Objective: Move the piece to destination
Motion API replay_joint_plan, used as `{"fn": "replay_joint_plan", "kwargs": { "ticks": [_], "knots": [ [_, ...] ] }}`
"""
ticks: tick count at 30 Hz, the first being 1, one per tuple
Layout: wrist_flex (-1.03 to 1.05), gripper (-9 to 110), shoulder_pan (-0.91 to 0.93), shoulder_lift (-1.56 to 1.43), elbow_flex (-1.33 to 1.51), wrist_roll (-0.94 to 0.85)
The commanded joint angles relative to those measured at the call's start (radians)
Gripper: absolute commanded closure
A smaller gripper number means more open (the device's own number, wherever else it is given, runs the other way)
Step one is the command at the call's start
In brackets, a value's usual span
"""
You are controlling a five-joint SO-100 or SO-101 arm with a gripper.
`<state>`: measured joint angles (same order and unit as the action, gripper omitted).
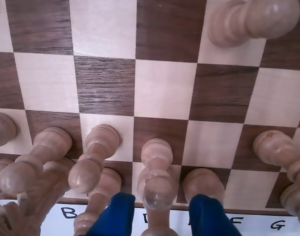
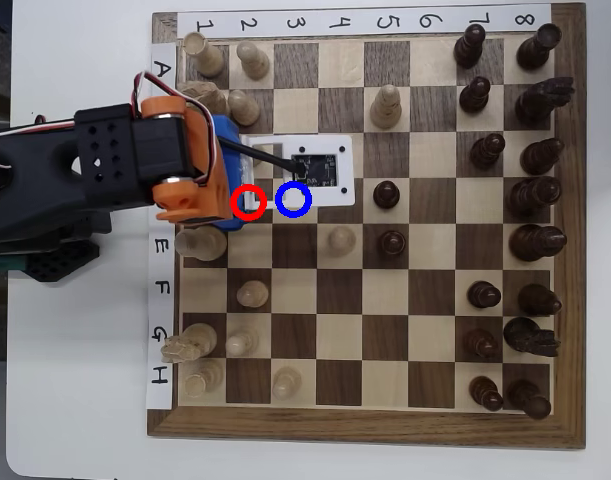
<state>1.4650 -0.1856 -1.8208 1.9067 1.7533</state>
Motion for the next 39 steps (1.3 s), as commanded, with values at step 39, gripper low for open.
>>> {"fn": "replay_joint_plan", "kwargs": {
  "ticks": [39],
  "knots": [
    [-0.107,90,0.003,-0.017,0.137,0.419]
  ]
}}
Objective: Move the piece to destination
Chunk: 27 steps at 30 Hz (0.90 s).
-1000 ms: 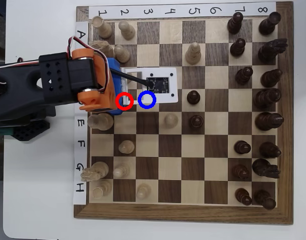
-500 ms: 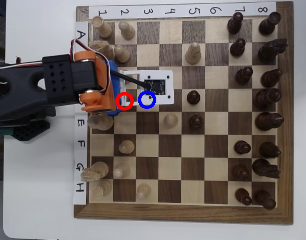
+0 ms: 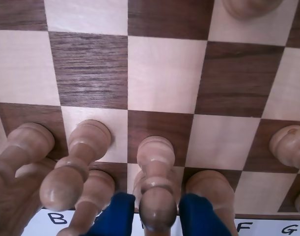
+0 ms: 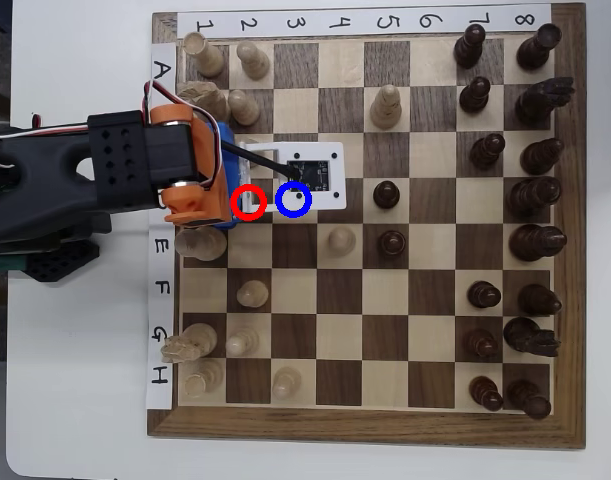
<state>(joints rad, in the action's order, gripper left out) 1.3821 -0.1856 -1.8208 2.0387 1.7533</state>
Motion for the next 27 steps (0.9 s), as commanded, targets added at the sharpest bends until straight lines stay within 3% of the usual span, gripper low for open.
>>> {"fn": "replay_joint_plan", "kwargs": {
  "ticks": [1,27],
  "knots": [
    [-0.028,90,0.003,-0.017,0.008,0.419],
    [-0.074,99,0.008,-0.023,0.038,0.416]
  ]
}}
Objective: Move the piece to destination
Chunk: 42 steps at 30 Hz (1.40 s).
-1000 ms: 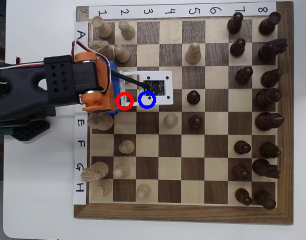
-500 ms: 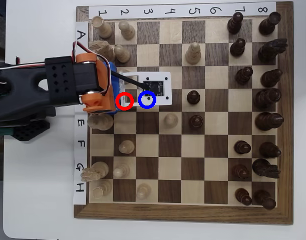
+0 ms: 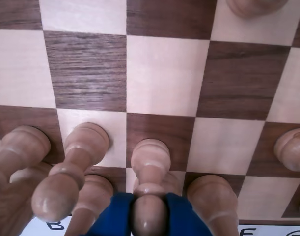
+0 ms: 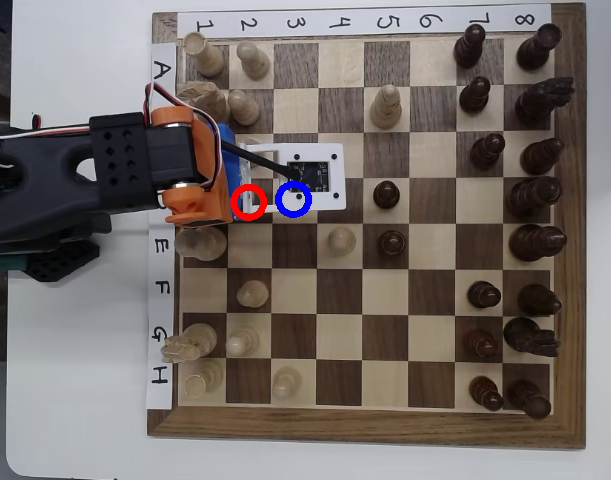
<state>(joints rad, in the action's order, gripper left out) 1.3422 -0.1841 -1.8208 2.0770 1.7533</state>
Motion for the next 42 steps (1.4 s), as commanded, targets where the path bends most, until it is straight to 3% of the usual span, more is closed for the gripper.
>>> {"fn": "replay_joint_plan", "kwargs": {
  "ticks": [1,27,42],
  "knots": [
    [-0.034,100,0.006,-0.023,0.002,0.416],
    [-0.025,101,0.071,-0.103,-0.103,0.420],
    [0.103,101,0.074,-0.129,-0.348,0.396]
  ]
}}
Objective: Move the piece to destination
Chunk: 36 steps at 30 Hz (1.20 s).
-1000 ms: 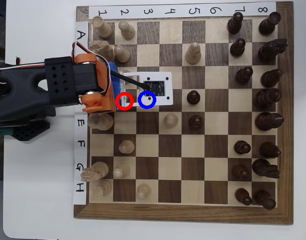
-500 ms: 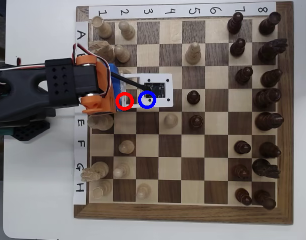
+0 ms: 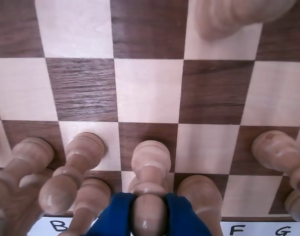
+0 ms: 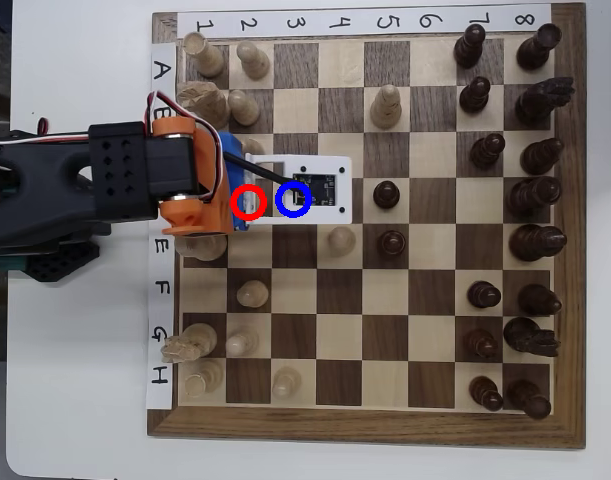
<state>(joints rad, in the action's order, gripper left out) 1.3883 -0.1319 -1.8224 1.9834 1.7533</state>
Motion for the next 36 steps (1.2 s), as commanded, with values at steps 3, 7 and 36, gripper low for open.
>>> {"fn": "replay_joint_plan", "kwargs": {
  "ticks": [3,7,36],
  "knots": [
    [0.089,101,0.014,-0.127,-0.307,0.396],
    [0.115,101,0.006,-0.135,-0.353,0.397],
    [0.276,101,0.049,-0.037,-0.851,0.342]
  ]
}}
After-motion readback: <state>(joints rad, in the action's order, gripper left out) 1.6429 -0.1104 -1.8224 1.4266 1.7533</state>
